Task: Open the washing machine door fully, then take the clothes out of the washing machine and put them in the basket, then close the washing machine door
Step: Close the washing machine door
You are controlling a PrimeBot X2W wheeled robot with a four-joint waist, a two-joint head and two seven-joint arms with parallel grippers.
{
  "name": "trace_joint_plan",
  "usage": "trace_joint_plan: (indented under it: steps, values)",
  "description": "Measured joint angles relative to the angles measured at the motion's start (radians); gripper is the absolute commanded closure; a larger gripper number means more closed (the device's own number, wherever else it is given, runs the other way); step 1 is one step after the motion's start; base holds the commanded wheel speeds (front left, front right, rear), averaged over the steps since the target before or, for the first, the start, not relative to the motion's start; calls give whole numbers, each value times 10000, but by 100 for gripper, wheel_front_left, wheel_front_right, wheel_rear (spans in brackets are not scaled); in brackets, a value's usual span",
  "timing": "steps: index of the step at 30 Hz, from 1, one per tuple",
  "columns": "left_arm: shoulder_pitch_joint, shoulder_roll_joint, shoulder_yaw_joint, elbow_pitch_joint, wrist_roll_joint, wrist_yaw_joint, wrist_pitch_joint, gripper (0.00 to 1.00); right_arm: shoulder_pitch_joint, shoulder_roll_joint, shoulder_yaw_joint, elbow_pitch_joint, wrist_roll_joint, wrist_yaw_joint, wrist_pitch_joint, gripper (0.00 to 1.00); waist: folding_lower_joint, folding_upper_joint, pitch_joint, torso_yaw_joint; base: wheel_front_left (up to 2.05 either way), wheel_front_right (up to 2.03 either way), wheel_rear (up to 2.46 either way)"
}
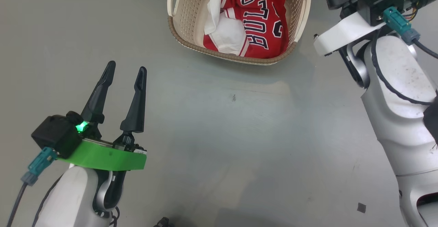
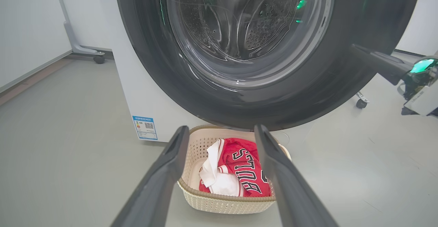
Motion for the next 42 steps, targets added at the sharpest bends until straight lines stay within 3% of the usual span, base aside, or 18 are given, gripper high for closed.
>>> trace_joint_plan:
  steps: [23, 34, 37, 42]
  values:
    - [-985, -357, -184, -77, -336, 0, 0, 0, -2861, -867, -466, 460, -510, -84, 1014, 100, 1, 0, 1651, 573, 0, 0, 0]
    - [-1087, -481, -245, 63, -422, 0, 0, 0, -3483, -683, -986, 922, -288, -569, 1012, 100, 1, 0, 1892, 879, 0, 0, 0]
    - [-1091, -483, -290, 115, -435, 0, 0, 0, -3741, -531, -1306, 1160, -165, -871, 924, 100, 1, 0, 1937, 918, 0, 0, 0]
    - [-1092, -483, -343, 128, -435, 0, 0, 0, -3896, -493, -1273, 1269, -169, -874, 865, 100, 0, 0, 1970, 915, 0, 0, 0]
